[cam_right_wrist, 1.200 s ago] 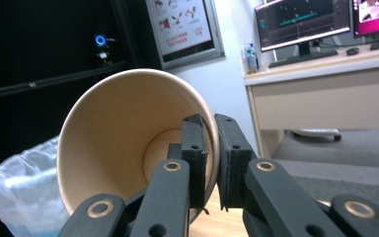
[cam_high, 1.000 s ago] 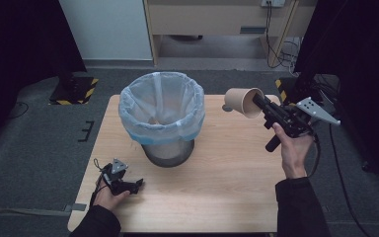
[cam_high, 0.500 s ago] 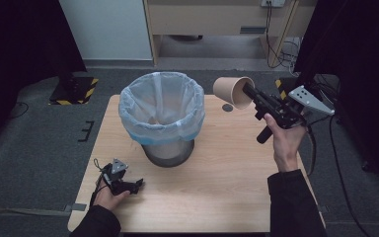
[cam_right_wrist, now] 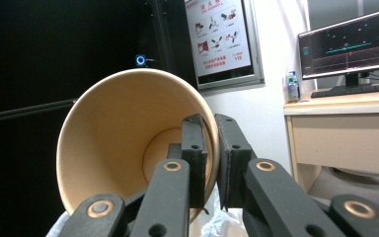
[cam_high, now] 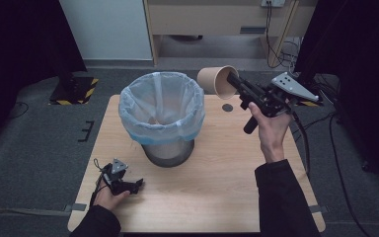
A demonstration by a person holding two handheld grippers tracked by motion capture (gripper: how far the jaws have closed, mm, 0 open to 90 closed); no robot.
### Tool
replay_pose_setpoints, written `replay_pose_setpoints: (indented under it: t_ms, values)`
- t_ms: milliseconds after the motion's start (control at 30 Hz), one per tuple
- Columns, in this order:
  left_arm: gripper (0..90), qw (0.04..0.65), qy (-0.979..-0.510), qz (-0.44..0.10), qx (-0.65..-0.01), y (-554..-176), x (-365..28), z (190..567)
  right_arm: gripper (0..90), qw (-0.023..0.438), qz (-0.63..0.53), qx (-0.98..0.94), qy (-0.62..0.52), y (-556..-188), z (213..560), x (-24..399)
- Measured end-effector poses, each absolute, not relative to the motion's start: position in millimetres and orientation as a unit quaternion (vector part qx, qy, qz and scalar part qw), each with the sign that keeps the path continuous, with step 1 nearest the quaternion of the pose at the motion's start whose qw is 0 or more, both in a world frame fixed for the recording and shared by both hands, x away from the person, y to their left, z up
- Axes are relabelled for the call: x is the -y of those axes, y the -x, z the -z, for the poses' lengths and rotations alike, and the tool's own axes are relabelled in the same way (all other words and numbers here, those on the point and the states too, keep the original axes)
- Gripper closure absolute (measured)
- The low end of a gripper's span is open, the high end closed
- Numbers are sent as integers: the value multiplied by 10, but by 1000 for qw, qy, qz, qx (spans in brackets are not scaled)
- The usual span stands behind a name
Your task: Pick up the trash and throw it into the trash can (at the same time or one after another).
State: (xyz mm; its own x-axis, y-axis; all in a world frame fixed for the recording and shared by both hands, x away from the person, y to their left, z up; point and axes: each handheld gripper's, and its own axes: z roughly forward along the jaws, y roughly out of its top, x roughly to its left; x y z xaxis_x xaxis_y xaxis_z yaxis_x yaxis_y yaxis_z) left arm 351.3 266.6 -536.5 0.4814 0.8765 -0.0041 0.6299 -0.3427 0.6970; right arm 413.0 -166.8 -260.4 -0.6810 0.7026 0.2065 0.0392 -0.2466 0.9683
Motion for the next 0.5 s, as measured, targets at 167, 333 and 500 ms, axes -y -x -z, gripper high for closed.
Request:
replay_pose_setpoints:
  t_ms: [167,333,500]
  values:
    - [0,325,-797,-190,-473,-3513,-2666,5365,842,219,-721,-571,-325,-4202,2619,1524]
    - [0,325,-797,-190,-473,-3514,-2666,5365,840,211,-708,-590,-326,-4339,2701,1220]
    - [0,325,-797,-190,-472,-3514,-2667,5365,839,201,-699,-600,-332,-4445,2799,1009]
